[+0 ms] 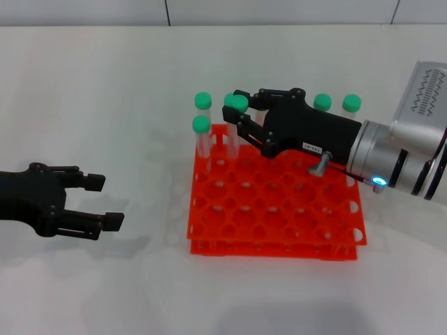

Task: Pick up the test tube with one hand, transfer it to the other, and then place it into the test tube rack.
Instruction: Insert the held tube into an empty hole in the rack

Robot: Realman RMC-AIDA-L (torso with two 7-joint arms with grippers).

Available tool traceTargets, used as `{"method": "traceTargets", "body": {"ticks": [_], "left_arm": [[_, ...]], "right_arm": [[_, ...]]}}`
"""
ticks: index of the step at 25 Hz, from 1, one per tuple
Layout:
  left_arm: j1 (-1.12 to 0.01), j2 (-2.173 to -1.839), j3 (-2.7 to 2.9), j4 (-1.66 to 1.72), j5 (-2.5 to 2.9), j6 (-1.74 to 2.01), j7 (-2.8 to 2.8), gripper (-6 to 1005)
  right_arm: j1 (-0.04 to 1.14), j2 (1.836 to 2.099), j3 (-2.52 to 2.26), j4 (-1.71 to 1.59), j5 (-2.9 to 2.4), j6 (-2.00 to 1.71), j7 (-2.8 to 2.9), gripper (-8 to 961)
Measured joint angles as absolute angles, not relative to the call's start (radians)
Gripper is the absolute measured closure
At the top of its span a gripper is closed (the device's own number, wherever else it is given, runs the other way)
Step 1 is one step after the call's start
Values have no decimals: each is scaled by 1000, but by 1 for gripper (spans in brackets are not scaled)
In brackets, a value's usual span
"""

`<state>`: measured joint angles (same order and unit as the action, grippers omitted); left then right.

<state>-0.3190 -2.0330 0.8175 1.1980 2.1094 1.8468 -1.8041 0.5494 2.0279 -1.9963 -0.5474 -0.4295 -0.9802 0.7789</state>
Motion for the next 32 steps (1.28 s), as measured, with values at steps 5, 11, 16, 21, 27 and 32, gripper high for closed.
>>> {"method": "traceTargets", "body": {"ticks": [5, 11, 16, 21, 27, 32], "left_arm": [[-320, -2034, 818, 1198, 2110, 1847, -1803, 111], [-320, -2034, 818, 1198, 2111, 1847, -1802, 111], [-320, -2034, 818, 1198, 2110, 1847, -1802, 111], [-321, -2034, 818, 1198, 2109, 1847, -1802, 111], [-322, -2034, 818, 1198, 2109, 1847, -1802, 111], [-322, -2034, 818, 1198, 2109, 1847, -1802, 111]], "right_arm": [[548, 2028, -1997, -544, -429, -980, 779, 687], [545, 2028, -2004, -542, -429, -976, 782, 688], [546, 2028, -2010, -541, -430, -967, 788, 688], [546, 2028, -2010, -540, -430, -966, 789, 687], [547, 2028, -2010, -540, -430, -956, 791, 687], [546, 2028, -2009, -540, -429, -955, 791, 688]]}}
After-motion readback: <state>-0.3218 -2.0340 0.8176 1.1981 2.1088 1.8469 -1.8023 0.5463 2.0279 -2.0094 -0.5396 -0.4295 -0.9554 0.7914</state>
